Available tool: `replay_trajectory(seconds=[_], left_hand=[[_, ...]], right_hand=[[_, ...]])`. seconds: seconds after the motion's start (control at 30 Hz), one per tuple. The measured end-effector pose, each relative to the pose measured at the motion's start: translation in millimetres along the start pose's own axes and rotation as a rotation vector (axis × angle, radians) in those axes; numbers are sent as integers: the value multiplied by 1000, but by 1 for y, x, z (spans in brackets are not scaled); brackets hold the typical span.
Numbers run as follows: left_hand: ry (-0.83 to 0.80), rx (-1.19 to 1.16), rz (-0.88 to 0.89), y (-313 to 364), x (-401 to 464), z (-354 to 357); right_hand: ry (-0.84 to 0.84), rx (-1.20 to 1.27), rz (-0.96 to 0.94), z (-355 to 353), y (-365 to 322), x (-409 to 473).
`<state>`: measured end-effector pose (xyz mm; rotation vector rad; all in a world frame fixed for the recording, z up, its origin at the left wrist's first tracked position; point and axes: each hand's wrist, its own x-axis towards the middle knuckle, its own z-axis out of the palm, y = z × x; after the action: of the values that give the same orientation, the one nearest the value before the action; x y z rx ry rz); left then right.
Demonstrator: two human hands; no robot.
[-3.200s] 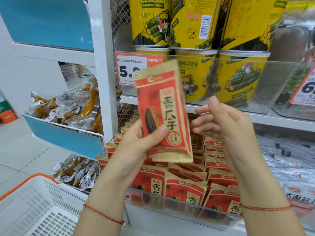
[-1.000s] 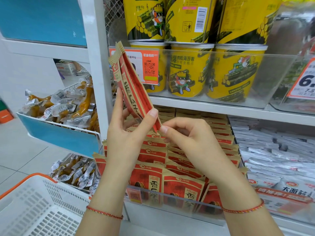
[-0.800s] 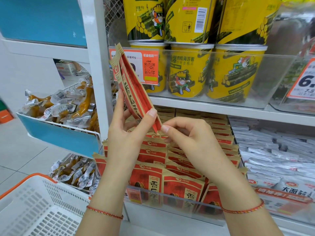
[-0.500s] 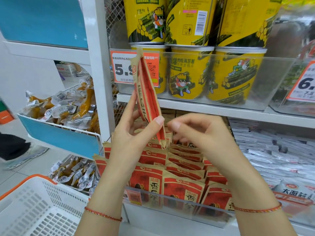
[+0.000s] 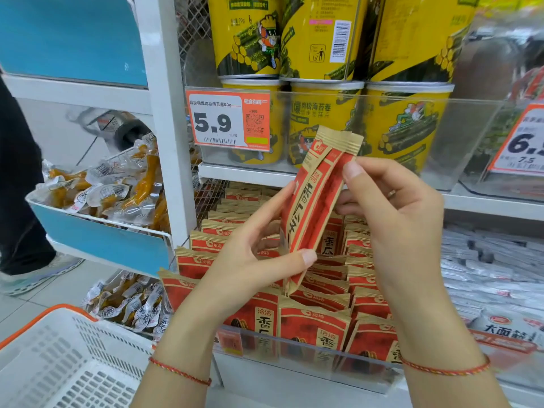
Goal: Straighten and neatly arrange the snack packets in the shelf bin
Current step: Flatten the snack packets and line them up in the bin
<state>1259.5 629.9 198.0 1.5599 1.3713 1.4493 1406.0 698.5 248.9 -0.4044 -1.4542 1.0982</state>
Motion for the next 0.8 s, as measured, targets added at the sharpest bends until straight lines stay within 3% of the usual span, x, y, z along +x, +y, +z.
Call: replay_trajectory(seconds=[0.2,0.33,0.43,0.53,0.63,0.8], left_hand=[[-39,-60,-12,2,0,2],[-81,-272,-27,6,-2,-3],[-167,-476,-42,5,-5,-10],[-193,-631,-86,3,-5,-12],[-159,-515,-74,5,-4,-10],[252,-66,58,8,-2,5]], right_hand=[[12,-7,-5,0,2,1],[-1,-96,23,-4,6,3],[-76,-167,138,-11,14,7],[-194,-19,336,-17,15,11],[-243,49,397,-20,14,11],[-206,194,508,-19,18,12]])
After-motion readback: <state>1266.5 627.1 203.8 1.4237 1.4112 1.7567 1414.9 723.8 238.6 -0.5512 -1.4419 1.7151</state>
